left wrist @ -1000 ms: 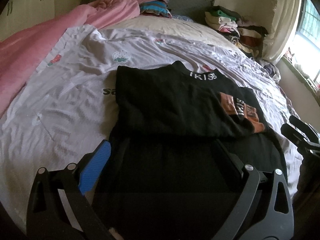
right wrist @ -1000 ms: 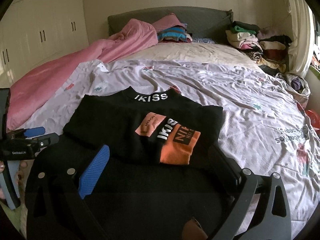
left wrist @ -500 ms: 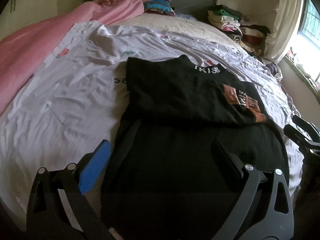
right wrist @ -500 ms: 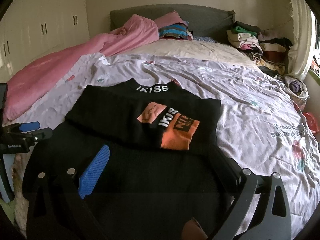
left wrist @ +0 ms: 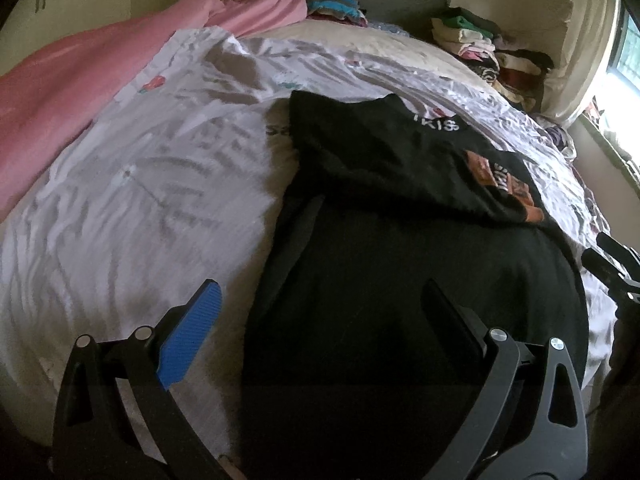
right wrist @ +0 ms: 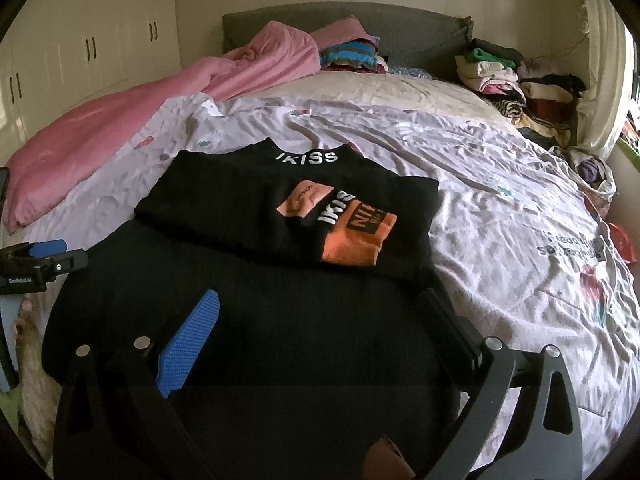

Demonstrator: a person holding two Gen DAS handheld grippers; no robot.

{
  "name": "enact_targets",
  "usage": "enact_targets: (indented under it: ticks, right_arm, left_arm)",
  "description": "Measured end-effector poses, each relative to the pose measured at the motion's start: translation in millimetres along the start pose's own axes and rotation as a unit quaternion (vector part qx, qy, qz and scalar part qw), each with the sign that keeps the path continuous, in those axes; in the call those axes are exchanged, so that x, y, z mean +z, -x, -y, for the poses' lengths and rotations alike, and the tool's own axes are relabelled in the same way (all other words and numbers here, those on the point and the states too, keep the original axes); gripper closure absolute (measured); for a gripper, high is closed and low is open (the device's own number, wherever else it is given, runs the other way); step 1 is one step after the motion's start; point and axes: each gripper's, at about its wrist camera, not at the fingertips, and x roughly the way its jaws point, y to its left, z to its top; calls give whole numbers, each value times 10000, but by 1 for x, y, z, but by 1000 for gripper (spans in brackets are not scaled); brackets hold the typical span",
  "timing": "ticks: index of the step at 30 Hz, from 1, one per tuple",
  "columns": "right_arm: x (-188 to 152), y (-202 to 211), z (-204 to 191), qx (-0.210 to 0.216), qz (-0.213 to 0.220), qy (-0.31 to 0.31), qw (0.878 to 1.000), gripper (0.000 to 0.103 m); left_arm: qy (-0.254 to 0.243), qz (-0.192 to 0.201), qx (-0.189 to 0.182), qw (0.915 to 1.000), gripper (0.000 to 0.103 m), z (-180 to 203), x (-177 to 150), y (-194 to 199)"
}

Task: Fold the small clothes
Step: 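Move both grippers down to the hem of the black shirt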

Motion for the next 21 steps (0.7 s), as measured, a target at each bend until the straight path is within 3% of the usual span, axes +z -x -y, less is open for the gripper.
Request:
enact_targets:
  ticks: [21]
  right_arm:
    - [-26, 9, 10, -45, -211, 52, 9998, 4]
  left_arm:
    - [14, -316, 90, 9995, 9, -20, -36, 10]
